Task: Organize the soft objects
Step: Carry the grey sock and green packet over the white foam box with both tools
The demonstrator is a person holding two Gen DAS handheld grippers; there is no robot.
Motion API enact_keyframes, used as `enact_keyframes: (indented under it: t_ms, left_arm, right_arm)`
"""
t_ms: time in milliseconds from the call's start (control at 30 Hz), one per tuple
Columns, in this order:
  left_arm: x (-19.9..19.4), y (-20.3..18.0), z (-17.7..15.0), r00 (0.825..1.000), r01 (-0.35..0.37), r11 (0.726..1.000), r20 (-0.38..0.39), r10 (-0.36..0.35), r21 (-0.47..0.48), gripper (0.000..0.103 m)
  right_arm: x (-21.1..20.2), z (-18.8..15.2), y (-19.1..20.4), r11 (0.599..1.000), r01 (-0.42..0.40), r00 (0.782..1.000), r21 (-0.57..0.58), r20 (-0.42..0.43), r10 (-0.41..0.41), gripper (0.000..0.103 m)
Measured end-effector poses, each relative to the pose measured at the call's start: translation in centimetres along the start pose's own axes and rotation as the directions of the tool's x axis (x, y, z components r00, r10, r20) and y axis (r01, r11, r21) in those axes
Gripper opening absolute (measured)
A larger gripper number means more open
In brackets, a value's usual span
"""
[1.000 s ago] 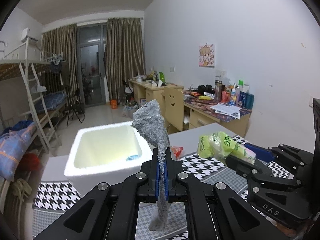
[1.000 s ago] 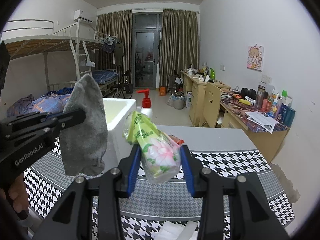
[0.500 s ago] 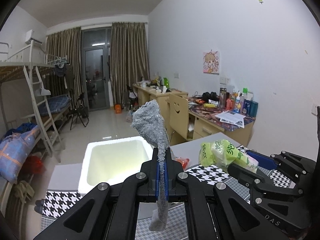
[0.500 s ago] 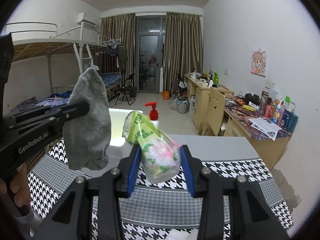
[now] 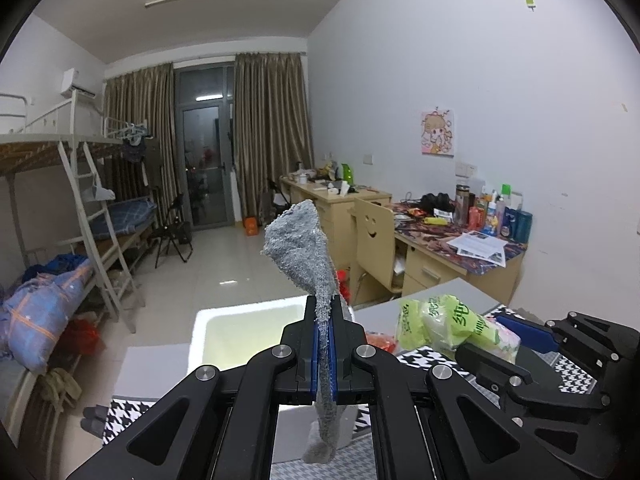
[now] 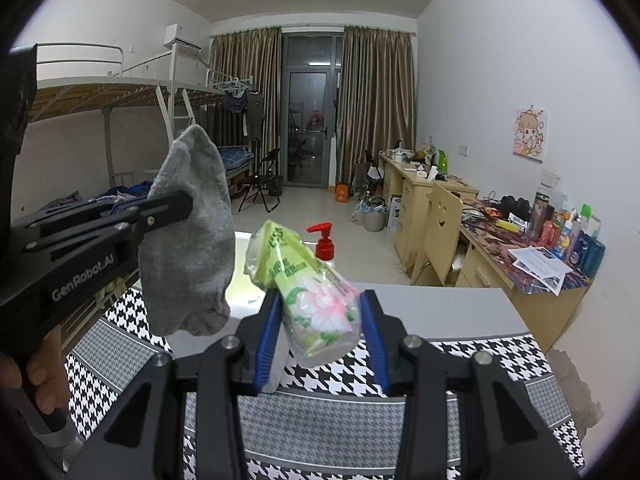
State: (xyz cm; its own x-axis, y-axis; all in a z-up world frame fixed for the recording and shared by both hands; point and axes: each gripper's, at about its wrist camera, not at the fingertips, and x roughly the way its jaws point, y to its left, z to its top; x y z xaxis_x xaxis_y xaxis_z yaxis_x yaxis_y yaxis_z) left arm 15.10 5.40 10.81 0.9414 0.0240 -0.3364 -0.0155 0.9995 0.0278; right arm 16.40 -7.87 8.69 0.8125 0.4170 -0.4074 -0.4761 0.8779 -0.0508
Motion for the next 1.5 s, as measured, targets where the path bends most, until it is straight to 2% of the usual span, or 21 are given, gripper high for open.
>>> enact_keyframes:
  t_ms: [533,867,1033,1500]
  left_arm:
    - [1.9,2.4,1.7,0.998,-0.058,0.998,0.013,0.059,-0.031,0.004]
    - [3.0,4.0,1.8,0.996,-0.093,0.994,-0.013,0.092,-0.059,0.004]
    - [3.8,4.5,1.8,0.994,-0.104,0.993,-0.023,0.103,-0.058,0.004]
    - [6.7,5.7,1.3,0.989,-0.131,0.990,-0.071,0.126,-0.061,0.004]
  right_arm:
    - [1.6,2.1,1.0,0.999,-0.037,0.999,-0.010,-0.007,0.037,0.045]
    - [3.0,3.5,1.7,0.998,-0.061,0.998,-0.006,-0.025,0.061,0.045]
    - [4.0,4.0,2.0,0.999,-0.047,0.999,-0.017,-0.026,0.047,0.045]
    - [6.9,4.4,2.9,0.999,-0.052,0.995,-0.009,-0.089,0.051,0.045]
